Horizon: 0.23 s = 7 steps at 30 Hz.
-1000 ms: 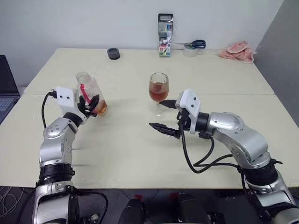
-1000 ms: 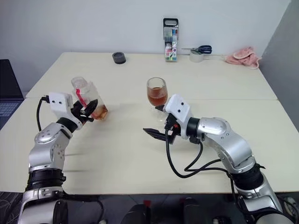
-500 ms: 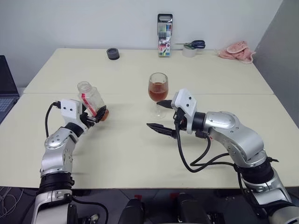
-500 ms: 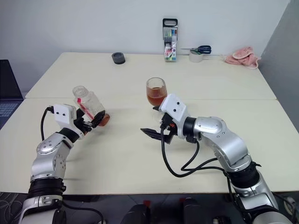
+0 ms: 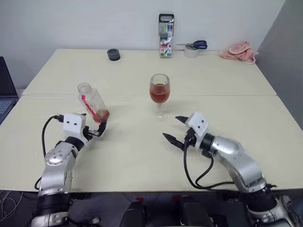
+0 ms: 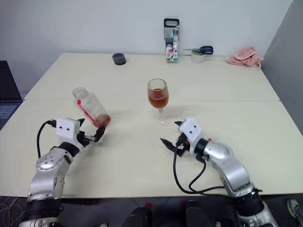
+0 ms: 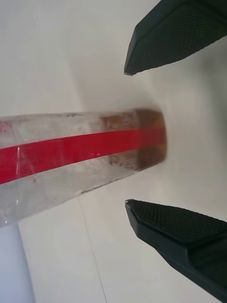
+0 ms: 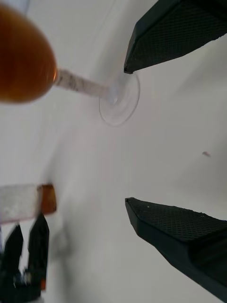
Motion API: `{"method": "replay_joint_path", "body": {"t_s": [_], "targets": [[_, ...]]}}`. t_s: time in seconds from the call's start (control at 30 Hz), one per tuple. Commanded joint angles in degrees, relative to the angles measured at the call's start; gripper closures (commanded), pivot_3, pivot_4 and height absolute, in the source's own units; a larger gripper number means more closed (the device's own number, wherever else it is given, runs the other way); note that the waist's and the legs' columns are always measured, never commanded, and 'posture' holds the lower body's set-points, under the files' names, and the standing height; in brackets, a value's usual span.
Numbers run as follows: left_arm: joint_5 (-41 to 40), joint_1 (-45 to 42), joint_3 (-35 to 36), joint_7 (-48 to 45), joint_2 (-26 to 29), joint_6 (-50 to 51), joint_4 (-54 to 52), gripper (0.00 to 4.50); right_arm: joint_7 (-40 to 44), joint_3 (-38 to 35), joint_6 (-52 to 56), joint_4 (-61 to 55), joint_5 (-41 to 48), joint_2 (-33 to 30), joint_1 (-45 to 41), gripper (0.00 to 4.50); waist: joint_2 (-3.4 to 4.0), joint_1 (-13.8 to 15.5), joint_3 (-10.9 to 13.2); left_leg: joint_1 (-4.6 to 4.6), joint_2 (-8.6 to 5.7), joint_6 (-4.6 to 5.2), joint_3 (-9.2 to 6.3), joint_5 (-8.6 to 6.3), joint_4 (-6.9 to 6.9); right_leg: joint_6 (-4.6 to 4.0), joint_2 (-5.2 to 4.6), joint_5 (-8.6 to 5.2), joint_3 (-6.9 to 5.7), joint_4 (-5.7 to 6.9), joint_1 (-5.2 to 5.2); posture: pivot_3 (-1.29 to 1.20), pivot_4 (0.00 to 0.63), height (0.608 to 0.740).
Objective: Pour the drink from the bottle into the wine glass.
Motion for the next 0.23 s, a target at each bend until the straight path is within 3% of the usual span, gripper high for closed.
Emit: {"method": "replay_joint_path", "body": {"t_s": [0.03, 0.23], "targets": [[0.65, 2.63, 1.21, 3.93, -1.91, 0.77, -7.35, 0.03, -4.73, -4.94, -10.12, 4.17, 0.06, 4.88, 3.09, 0.00, 0.00, 0.11, 0.00, 0.02, -0.01, 0.00, 0.03, 0.00, 0.00, 0.00, 0.02, 0.00, 0.00, -0.02, 0.01, 0.00, 0.150, 0.740], [1.16, 3.35, 1.10, 6.78, -5.46, -2.91, -9.21, 0.03, -6.93, -8.18, -16.69, 9.38, -0.07, 9.18, 5.02, 0.00, 0.01, 0.35, 0.00, 0.07, -0.01, -0.01, 0.16, 0.00, 0.00, 0.00, 0.09, 0.00, -0.01, 0.00, 0.05, 0.00, 0.150, 0.740]]}}
